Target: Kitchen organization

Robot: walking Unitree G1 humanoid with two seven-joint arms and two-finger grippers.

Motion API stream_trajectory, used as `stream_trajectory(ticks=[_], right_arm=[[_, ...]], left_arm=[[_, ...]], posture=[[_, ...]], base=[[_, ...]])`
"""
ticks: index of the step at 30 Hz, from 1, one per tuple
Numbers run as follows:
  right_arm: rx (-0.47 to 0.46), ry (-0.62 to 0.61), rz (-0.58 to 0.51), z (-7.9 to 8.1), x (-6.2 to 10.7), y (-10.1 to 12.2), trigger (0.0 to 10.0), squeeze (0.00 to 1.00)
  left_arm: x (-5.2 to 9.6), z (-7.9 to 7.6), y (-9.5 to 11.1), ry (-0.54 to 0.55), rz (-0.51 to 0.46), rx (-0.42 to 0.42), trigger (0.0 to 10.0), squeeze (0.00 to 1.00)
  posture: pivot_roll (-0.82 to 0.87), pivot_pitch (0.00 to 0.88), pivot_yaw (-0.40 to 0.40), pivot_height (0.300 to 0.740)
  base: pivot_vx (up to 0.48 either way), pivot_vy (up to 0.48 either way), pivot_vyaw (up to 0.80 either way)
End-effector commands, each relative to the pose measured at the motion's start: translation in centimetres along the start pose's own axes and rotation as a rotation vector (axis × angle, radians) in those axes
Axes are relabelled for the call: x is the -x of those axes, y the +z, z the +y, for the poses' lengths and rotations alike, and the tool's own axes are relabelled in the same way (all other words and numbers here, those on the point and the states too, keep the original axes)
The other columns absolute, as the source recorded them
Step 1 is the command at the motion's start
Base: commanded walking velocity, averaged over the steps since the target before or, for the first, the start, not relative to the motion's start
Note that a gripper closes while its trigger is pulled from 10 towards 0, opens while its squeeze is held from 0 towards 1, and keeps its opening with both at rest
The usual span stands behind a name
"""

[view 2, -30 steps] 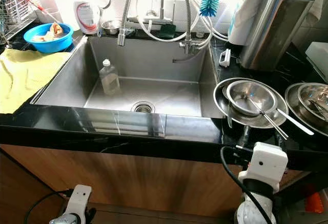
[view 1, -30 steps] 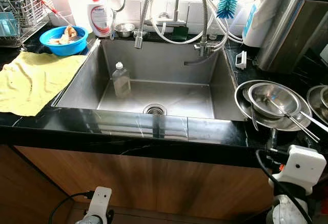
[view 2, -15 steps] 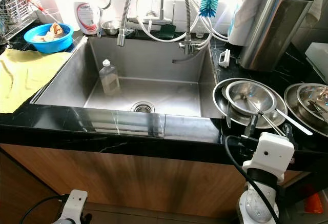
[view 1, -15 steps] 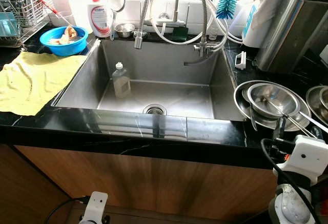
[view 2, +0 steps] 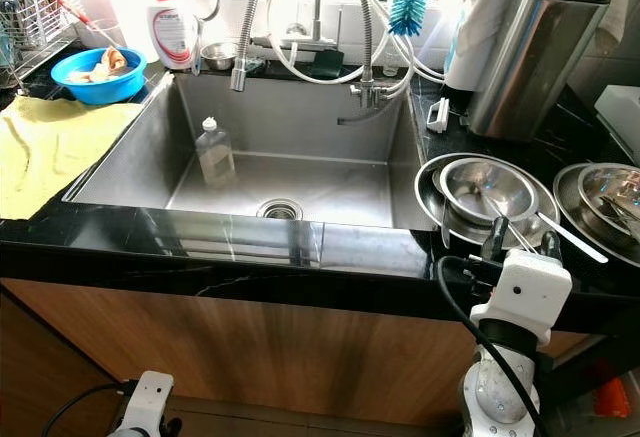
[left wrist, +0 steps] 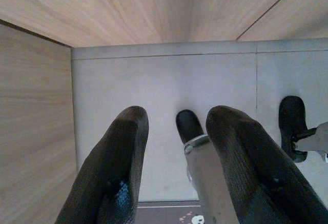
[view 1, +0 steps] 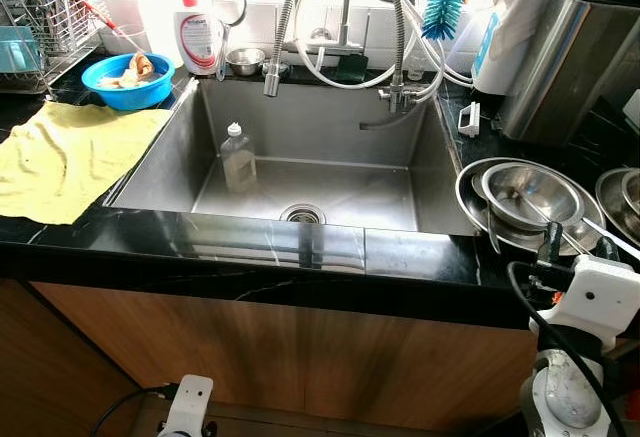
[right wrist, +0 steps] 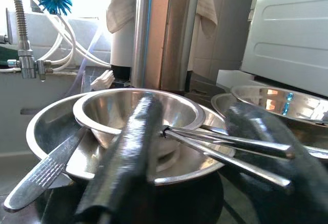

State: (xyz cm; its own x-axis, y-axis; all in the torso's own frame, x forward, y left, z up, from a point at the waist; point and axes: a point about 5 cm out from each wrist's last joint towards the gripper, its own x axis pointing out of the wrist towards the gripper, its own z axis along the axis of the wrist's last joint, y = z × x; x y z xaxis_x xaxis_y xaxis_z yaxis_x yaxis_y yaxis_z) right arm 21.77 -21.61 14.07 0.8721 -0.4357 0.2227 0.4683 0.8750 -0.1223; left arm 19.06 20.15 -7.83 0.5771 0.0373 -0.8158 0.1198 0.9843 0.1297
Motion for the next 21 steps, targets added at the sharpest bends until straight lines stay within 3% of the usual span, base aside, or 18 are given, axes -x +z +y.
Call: stream_trajectory(ticks=[1, 21], right_arm=[[-0.005, 0.004, 0.014, 0.07, -0.04, -0.14, 0.0, 0.00], [-0.023, 0.023, -0.016, 0.31, -0.77, 0.69, 0.0, 0.00]], left_arm=[[0.08, -0.10, -0.58, -0.005, 0.018, -0.029, 10.0, 0.00], [0.02, 0.14, -0.17, 0.018, 0.010, -0.037, 10.0, 0.00]], posture=[[-0.17, 0.000, -0.023, 0.740], [-0.18, 0.000, -0.030, 0.740]], base=[[0.000, 0.000, 0.00], [0.000, 0.000, 0.00]])
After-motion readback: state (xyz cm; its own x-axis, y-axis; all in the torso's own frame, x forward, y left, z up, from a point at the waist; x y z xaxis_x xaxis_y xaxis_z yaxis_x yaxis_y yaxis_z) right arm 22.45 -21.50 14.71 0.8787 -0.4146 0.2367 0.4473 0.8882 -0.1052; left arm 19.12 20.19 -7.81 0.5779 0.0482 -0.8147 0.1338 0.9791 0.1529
